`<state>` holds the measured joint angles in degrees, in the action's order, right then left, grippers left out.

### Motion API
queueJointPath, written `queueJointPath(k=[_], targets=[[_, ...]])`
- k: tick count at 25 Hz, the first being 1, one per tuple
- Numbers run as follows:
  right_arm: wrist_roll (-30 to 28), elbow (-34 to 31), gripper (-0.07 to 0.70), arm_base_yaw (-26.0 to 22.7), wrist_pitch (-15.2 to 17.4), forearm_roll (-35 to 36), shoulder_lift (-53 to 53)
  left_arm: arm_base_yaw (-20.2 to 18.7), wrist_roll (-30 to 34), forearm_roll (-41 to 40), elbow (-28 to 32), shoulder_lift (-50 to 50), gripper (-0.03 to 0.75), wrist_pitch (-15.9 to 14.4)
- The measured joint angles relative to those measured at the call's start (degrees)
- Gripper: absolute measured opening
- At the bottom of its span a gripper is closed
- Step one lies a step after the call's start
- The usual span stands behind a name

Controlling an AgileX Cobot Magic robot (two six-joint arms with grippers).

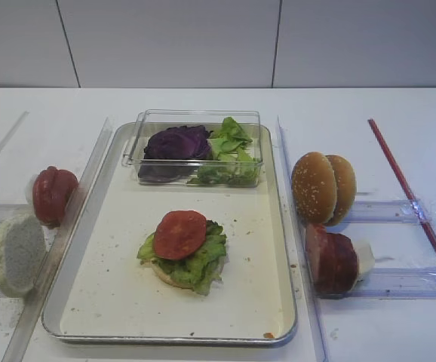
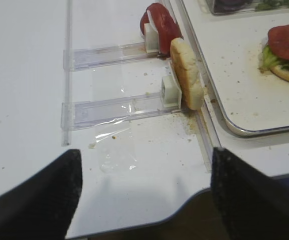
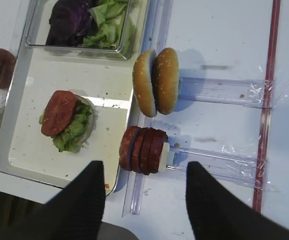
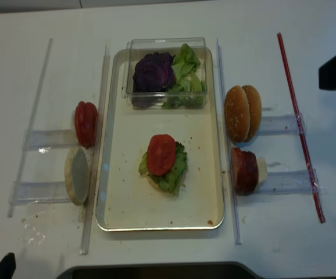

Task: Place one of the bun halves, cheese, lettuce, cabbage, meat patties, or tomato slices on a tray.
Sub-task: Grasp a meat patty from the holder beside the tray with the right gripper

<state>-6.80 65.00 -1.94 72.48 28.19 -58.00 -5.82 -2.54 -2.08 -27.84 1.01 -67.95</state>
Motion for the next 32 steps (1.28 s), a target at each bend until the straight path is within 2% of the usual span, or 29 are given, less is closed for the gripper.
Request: queueJointPath(k=[5,11,24,32], targets=[[0.0,0.0,0.392,1.1,-0.3,1.0,-1.6,0.0,0.0,0.0,0.0,0.0,0.492,0.0],[2.7,0.0,0.392,8.0,-0.3,-0.4,-4.7,0.0,0.0,0.0,0.0,0.0,0.492,0.0],[9.4,0.0,0.392,19.2,-1.1,-2.8,-14.2,0.0,0.0,0.0,0.0,0.0,0.492,0.0],[10.0,0.0,0.391,22.0,-1.3,-4.0,-20.7,0.0,0.0,0.0,0.0,0.0,0.492,0.0]])
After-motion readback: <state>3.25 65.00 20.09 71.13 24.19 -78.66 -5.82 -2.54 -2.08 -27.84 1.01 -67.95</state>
